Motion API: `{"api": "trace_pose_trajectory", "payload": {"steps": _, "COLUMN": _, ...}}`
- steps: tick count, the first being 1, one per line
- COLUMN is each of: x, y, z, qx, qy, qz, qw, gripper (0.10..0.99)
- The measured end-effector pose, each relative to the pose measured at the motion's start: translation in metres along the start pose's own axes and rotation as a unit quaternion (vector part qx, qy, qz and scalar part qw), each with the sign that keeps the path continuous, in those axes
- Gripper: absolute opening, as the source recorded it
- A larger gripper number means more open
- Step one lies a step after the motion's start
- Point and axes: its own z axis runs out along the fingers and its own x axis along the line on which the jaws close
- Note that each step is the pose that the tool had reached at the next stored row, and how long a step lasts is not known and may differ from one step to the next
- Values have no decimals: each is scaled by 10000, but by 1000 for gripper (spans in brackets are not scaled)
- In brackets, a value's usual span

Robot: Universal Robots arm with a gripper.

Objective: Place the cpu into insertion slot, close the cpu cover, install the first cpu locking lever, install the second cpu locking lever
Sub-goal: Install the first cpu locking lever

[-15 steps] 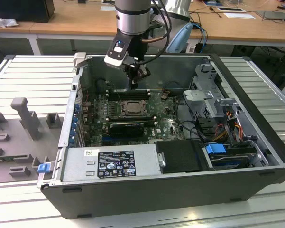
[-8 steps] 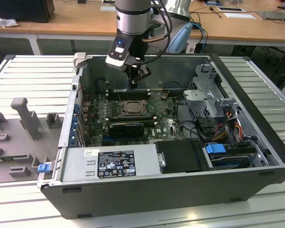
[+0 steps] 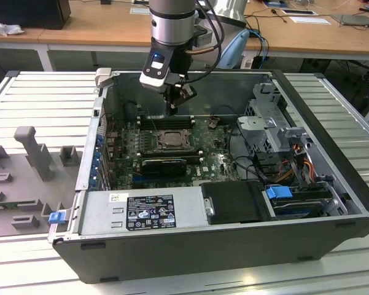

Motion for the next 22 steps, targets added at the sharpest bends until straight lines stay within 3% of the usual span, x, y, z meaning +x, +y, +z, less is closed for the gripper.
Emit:
{"api": "trace_pose_trajectory", "payload": {"steps": 14, "x": 0, "y": 0, "z": 0, "qx": 13, "qy": 31, "qz": -515, "qw": 9987, "gripper": 106}}
{"api": "trace_pose_trajectory", "payload": {"steps": 22, "x": 0, "y": 0, "z": 0, "qx": 26, "qy": 62, "qz": -1027, "qw": 9947, "gripper": 106}}
